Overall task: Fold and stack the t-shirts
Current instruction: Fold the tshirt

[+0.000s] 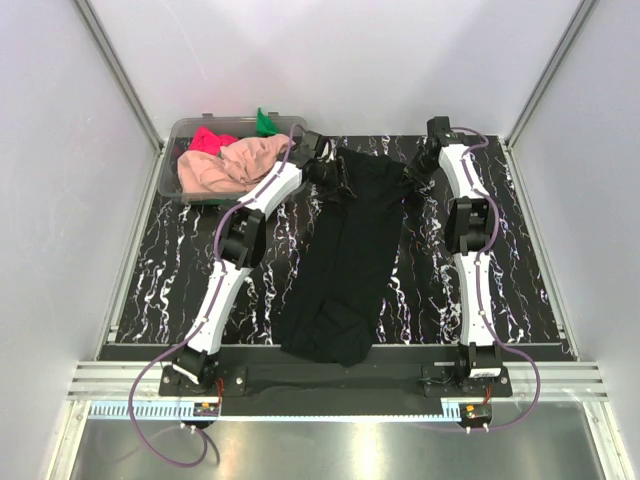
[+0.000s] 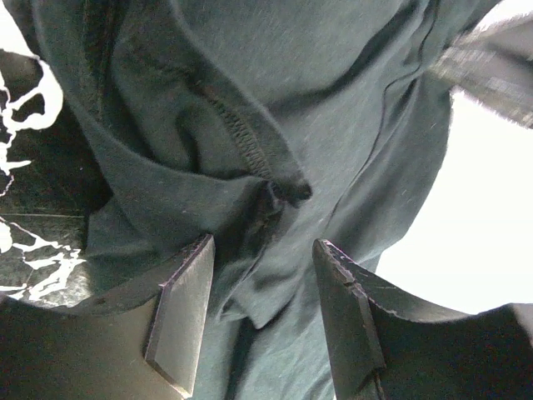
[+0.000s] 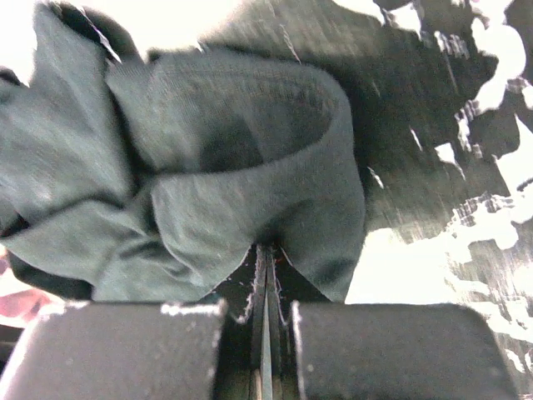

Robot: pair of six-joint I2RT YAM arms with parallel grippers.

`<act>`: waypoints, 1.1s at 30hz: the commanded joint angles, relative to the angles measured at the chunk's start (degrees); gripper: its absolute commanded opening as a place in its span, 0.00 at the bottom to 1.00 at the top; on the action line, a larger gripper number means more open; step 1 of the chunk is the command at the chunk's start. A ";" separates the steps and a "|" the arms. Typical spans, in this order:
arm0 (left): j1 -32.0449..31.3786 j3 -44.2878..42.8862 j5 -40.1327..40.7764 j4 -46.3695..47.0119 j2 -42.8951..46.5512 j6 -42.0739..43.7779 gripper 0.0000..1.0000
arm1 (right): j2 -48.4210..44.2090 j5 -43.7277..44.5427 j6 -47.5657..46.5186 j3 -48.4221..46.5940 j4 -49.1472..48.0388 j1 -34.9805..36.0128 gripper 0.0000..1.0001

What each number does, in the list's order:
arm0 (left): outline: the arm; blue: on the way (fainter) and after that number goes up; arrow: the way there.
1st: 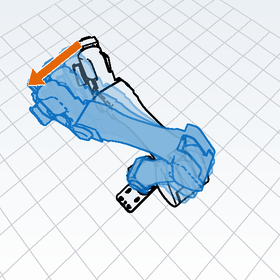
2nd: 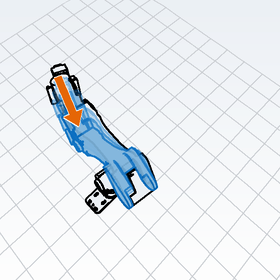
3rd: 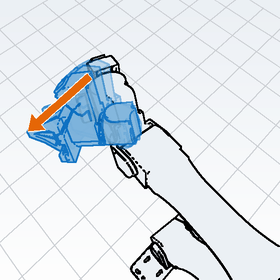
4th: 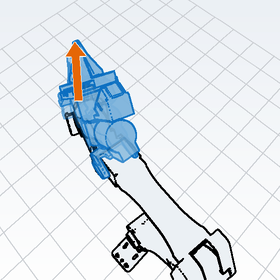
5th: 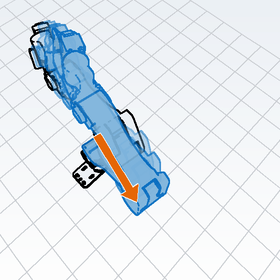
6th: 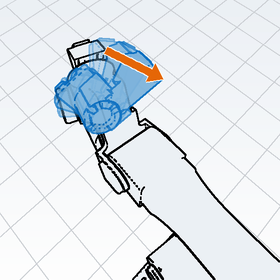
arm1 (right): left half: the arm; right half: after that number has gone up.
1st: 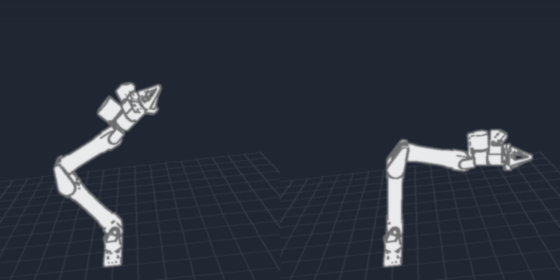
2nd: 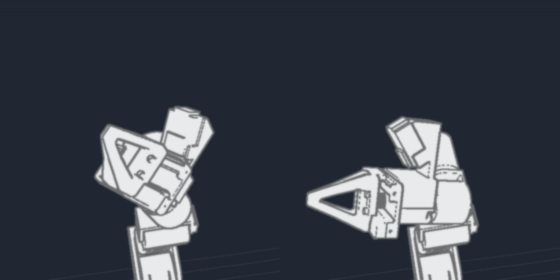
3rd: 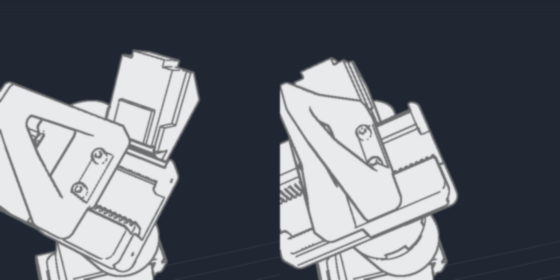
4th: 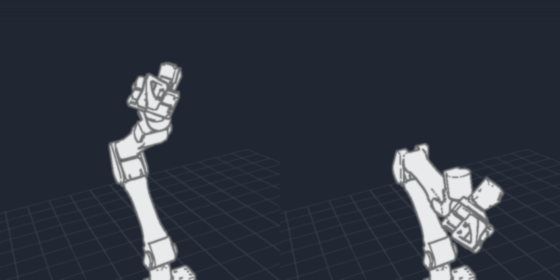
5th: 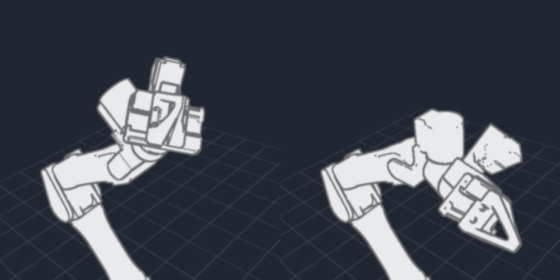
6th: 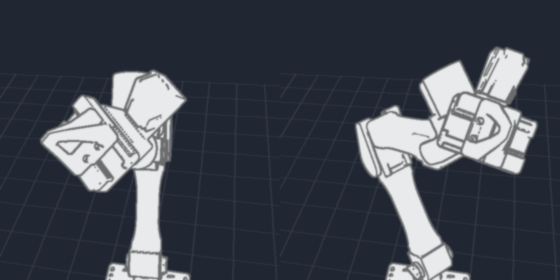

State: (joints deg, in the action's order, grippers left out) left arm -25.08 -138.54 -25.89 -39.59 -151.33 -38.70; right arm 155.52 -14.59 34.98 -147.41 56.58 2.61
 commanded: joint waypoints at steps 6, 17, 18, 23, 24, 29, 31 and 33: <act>0.91 4.23 -0.04 -0.75 6.57 3.71 0.55 | 5.14 -5.44 0.00 -9.03 2.40 1.07 0.00; 1.09 11.09 0.40 -1.89 13.16 7.49 0.55 | 3.73 -12.47 0.43 -11.14 -0.33 5.56 0.00; 1.17 11.19 0.49 -2.24 13.68 7.76 0.55 | 4.00 -12.83 0.70 -11.14 -0.33 5.65 0.00; 1.79 12.41 0.40 -2.95 15.53 9.16 0.57 | 3.39 -10.65 -0.87 -10.35 -0.33 5.74 0.01; 1.96 12.68 0.40 -3.29 15.80 9.43 0.57 | 2.77 -10.20 -1.32 -10.44 -0.41 5.74 0.05; 2.49 13.29 0.40 -4.61 17.82 10.75 0.60 | 0.93 -7.83 -2.55 -10.44 -0.68 4.16 0.30; 2.67 14.61 1.28 -5.14 19.04 11.36 0.61 | -0.92 -7.04 -3.69 -9.91 -0.59 3.46 0.31; 2.76 15.49 1.46 -6.54 20.54 11.63 0.61 | -3.73 -5.63 -5.44 -8.51 -0.50 3.28 0.31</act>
State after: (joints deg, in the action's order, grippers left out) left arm -22.81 -123.94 -25.43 -44.56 -136.46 -28.99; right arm 159.65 -22.74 32.73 -155.81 56.90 6.81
